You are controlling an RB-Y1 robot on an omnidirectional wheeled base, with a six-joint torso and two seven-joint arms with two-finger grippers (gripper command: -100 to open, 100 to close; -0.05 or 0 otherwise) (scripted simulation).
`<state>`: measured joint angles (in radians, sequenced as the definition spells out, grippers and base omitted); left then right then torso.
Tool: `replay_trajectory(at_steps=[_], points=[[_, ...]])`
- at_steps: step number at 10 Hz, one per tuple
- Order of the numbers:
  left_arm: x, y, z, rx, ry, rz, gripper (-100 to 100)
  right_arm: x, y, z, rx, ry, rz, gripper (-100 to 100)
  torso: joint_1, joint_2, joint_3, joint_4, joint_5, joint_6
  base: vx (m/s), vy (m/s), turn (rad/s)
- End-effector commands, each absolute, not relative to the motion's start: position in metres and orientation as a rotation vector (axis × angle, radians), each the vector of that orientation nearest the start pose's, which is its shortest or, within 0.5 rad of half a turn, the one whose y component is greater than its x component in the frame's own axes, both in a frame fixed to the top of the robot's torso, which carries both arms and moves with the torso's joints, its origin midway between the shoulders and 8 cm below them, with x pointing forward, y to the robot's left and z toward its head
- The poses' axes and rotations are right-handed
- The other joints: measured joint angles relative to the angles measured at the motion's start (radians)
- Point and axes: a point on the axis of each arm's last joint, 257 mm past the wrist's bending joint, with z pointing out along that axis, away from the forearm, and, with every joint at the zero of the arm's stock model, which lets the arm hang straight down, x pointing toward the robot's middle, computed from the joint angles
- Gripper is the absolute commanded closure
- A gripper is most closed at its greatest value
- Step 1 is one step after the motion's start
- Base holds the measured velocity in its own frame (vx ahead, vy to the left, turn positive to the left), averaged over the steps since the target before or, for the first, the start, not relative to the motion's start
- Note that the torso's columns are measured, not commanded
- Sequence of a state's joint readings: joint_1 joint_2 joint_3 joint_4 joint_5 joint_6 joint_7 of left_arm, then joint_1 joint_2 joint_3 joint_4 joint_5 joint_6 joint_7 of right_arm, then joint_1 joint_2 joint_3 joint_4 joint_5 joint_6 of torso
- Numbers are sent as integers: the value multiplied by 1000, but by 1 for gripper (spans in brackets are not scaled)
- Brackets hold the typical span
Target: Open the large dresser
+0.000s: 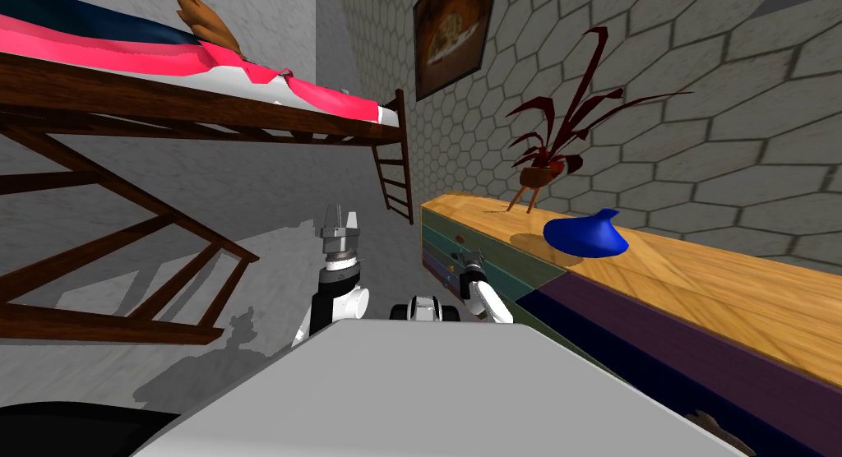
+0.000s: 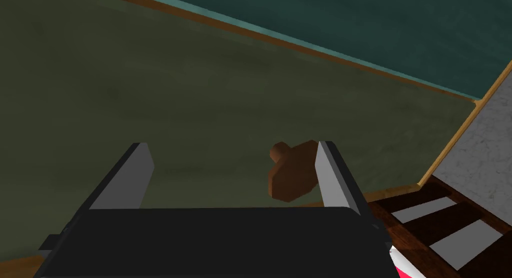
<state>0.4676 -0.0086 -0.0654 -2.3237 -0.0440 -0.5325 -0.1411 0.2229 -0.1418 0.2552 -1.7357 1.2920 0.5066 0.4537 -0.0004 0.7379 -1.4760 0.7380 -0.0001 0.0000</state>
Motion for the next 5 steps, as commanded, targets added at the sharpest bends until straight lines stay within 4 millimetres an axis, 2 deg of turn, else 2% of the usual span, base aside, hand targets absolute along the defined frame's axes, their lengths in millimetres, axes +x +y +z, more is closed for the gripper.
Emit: replay_trajectory(at_steps=[1, 3, 5], points=[[333, 247, 59, -510, 585, -1241, 0, 460, -286, -291, -80, 1757, -581, -100, 2, -1, -1, 0, 0, 0, 34, 68, -7], [333, 247, 59, -510, 585, -1241, 0, 460, -292, -298, -150, 1761, -705, -100, 0, 0, 0, 0, 0, 0, 22, 68, -10], [333, 247, 59, -510, 585, -1241, 0, 459, -295, -297, -197, 1746, -781, -100, 0, 1, 1, 0, 0, 0, 18, 50, -6]])
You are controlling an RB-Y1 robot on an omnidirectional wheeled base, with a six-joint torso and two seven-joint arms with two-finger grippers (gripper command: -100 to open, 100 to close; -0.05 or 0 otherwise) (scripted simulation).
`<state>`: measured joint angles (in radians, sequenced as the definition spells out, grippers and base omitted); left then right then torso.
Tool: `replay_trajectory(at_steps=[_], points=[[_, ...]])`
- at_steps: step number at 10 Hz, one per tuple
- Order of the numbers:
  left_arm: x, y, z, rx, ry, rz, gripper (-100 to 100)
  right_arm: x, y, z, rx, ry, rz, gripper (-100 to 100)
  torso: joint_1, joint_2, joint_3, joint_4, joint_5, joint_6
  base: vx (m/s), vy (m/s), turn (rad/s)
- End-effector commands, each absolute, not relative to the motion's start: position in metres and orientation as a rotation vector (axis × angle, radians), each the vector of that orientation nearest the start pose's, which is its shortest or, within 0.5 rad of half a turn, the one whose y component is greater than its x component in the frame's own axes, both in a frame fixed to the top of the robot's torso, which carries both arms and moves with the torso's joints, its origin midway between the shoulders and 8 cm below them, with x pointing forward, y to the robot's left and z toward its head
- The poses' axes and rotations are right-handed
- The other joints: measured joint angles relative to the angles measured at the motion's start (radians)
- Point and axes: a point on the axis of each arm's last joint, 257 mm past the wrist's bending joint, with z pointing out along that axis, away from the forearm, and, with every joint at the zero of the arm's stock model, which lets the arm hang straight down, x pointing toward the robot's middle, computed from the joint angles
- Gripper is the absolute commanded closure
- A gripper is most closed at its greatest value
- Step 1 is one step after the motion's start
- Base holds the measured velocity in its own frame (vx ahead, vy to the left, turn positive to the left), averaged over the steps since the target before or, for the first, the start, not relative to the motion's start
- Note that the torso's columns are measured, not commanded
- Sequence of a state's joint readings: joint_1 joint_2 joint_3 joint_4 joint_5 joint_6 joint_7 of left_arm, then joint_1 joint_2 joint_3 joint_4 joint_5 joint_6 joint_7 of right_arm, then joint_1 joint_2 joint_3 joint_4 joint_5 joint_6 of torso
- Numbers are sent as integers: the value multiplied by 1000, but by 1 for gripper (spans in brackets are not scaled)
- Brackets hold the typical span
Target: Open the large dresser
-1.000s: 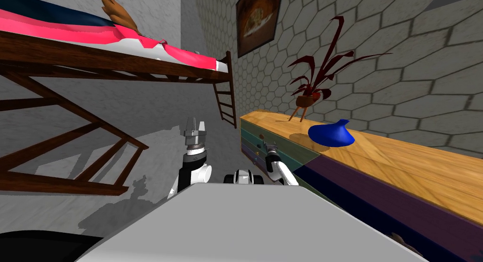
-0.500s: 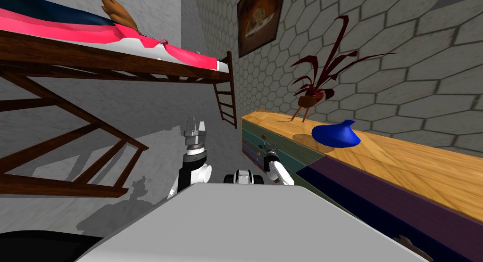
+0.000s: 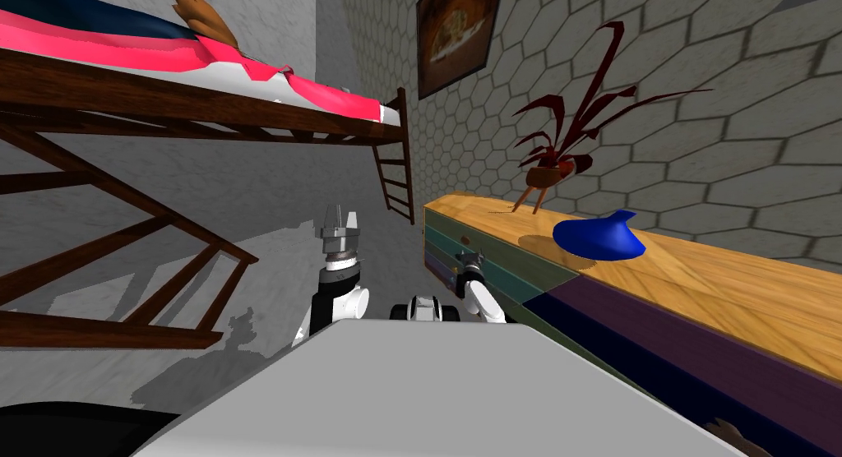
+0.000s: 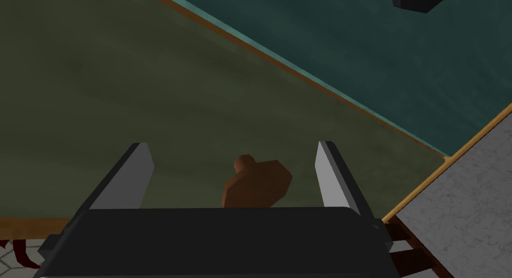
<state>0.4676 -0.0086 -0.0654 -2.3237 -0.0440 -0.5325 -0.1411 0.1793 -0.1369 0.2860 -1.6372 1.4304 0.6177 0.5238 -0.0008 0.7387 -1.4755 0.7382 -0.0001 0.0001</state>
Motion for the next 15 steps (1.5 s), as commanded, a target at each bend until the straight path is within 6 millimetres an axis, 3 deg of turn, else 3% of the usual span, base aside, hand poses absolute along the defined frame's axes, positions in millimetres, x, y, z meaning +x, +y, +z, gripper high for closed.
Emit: replay_trajectory(at_steps=[1, 7, 8, 14, 15], points=[[333, 247, 59, -510, 585, -1241, 0, 459, -298, -298, -230, 1739, -838, -100, 0, 0, 0, 0, 0, 0, 24, 63, -10], [333, 247, 59, -510, 585, -1241, 0, 458, -312, -286, -399, 1649, -1111, -100, 0, 0, 0, 0, 0, 0, 25, 64, -8], [333, 247, 59, -510, 585, -1241, 0, 459, -310, -288, -383, 1660, -1082, -100, 0, -1, 0, 0, 0, 0, 9, 19, -2], [333, 247, 59, -510, 585, -1241, 0, 494, -352, -283, -375, 1663, -1102, -100, 1, -1, -1, 0, 0, 0, -20, 31, 25], [333, 247, 59, -510, 585, -1241, 0, 490, -348, -283, -378, 1662, -1102, -100, 1, -1, 0, 0, 0, 0, -11, 15, 4]])
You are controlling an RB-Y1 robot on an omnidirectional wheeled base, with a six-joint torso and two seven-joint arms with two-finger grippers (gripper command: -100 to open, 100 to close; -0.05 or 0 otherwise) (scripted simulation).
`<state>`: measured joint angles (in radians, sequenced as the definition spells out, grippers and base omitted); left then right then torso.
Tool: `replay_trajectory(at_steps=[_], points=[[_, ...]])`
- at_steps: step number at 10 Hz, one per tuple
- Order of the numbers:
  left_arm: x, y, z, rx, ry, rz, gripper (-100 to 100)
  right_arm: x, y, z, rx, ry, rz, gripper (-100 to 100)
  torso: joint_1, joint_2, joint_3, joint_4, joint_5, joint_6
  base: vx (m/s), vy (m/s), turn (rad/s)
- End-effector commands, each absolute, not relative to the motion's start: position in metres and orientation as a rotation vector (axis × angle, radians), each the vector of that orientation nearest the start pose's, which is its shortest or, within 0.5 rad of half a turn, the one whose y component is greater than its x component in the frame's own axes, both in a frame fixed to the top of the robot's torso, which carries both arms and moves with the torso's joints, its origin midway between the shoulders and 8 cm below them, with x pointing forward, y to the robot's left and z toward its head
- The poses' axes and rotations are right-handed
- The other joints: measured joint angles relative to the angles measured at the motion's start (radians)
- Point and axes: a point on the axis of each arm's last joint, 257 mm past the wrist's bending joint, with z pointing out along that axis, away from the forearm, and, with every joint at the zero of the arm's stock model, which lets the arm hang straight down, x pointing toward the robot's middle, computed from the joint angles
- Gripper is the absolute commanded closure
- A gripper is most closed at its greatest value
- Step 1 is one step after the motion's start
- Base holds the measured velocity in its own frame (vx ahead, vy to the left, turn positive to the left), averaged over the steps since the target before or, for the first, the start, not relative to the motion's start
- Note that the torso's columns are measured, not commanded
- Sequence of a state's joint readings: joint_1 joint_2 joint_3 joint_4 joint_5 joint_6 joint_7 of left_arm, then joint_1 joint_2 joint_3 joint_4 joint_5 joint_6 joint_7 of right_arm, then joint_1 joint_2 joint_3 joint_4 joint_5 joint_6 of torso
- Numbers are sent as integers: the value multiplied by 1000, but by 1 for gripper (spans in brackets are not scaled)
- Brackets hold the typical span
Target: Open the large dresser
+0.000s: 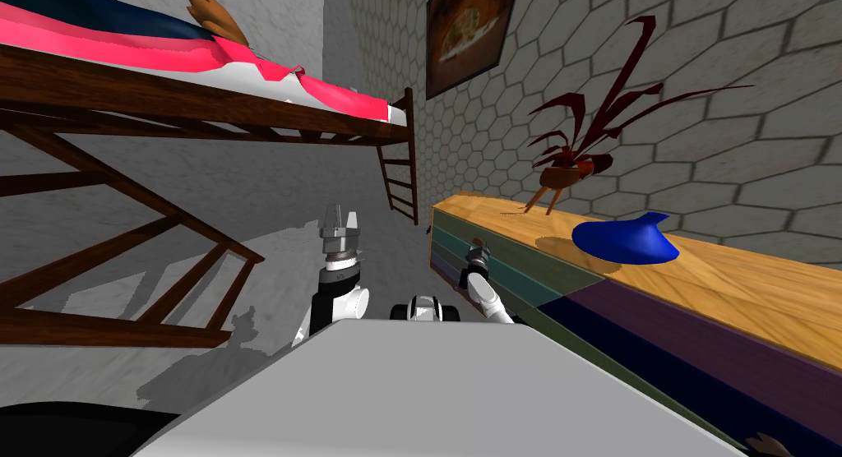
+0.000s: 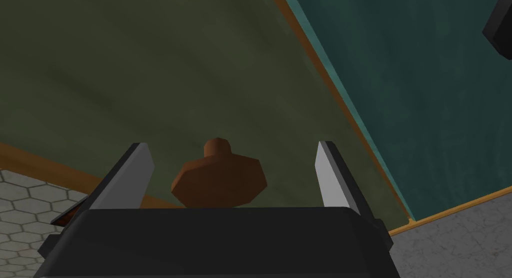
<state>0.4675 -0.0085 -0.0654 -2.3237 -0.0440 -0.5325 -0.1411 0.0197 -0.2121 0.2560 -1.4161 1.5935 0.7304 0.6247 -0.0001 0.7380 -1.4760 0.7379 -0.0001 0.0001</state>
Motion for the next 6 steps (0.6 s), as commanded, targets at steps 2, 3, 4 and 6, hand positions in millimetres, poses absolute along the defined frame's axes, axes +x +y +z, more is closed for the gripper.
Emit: replay_trajectory(at_steps=[2, 3, 4, 6], points=[[333, 247, 59, -510, 585, -1240, 0, 476, -331, -286, -384, 1660, -1096, 100, -2, -2, -1, -2, -2, -1, 23, -36, -47], [333, 247, 59, -510, 585, -1241, 0, 470, -323, -287, -385, 1659, -1093, 100, -4, -6, -3, -4, -4, -1, 26, -43, -20], [333, 247, 59, -510, 585, -1240, 0, 466, -319, -287, -386, 1659, -1092, 100, -3, -7, -3, -5, -4, -1, 20, -33, -17], [333, 247, 59, -510, 585, -1241, 0, 468, -318, -283, -382, 1649, -1095, 100, -3, -5, -3, -5, -4, 0, 9, -18, -6]])
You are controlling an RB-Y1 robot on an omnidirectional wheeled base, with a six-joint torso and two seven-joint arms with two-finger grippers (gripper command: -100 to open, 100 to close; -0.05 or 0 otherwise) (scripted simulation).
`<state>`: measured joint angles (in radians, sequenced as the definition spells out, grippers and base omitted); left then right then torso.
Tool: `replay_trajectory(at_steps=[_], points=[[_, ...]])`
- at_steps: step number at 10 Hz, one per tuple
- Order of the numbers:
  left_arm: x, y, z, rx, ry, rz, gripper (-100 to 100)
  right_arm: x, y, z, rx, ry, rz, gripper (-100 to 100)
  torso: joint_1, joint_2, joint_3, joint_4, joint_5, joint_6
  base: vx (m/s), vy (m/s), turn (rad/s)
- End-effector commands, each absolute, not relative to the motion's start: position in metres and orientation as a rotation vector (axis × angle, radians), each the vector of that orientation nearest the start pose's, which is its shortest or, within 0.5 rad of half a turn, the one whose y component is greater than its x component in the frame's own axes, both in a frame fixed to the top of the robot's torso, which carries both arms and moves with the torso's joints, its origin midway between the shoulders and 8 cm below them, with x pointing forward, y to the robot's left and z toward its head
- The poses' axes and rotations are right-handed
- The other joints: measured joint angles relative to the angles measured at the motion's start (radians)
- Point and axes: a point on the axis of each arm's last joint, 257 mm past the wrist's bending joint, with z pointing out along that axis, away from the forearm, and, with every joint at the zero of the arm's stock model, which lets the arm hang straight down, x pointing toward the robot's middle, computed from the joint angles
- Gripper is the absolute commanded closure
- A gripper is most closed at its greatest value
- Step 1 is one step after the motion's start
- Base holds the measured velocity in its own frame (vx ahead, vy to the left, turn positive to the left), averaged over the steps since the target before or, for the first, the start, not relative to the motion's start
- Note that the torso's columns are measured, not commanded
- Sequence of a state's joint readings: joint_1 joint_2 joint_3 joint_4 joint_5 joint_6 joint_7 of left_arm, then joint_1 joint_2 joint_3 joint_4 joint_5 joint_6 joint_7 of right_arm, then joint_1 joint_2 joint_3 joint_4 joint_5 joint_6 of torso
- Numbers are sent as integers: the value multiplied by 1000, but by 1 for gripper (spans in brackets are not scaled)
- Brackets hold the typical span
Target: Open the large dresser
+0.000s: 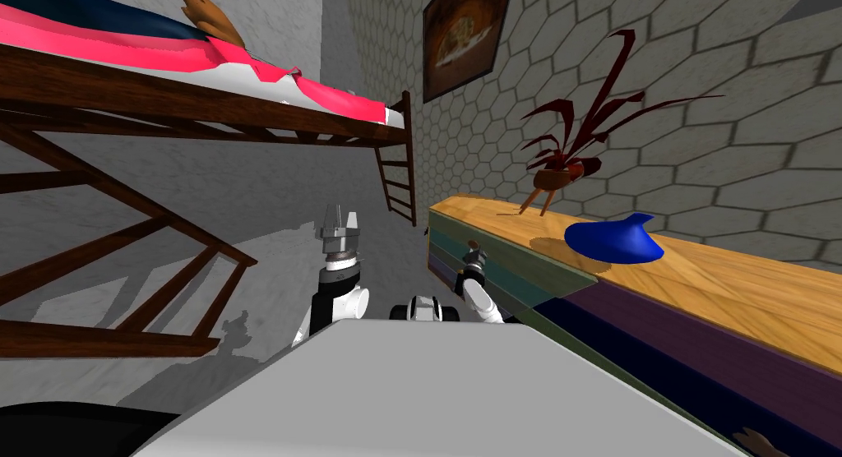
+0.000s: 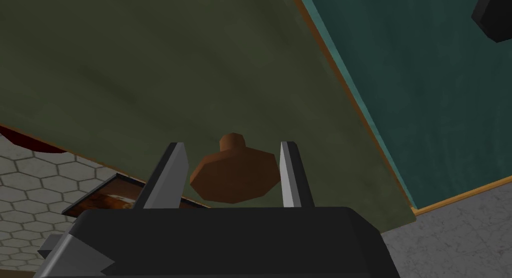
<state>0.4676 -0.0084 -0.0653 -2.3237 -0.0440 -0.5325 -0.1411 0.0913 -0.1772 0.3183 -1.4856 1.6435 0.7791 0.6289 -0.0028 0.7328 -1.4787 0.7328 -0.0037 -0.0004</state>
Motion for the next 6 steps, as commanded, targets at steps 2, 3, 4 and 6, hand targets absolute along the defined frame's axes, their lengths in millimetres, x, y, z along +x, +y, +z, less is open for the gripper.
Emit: replay_trajectory(at_steps=[2, 3, 4, 6], points=[[333, 247, 59, -510, 585, -1241, 0, 468, -308, -282, -394, 1655, -1088, 100, 5, 5, 3, 1, 1, -1, -92, 87, -40], [333, 247, 59, -510, 585, -1241, 0, 468, -304, -282, -399, 1658, -1085, 100, 6, 5, 4, 1, 1, -1, -147, 140, -33], [333, 247, 59, -510, 584, -1241, 0, 468, -301, -281, -404, 1661, -1083, 100, 6, 4, 3, 1, 1, -2, -142, 130, -24], [333, 247, 59, -510, 585, -1241, 0, 465, -298, -282, -402, 1662, -1086, 100, -1, -2, -2, 4, 3, -1, -90, 75, -11]])
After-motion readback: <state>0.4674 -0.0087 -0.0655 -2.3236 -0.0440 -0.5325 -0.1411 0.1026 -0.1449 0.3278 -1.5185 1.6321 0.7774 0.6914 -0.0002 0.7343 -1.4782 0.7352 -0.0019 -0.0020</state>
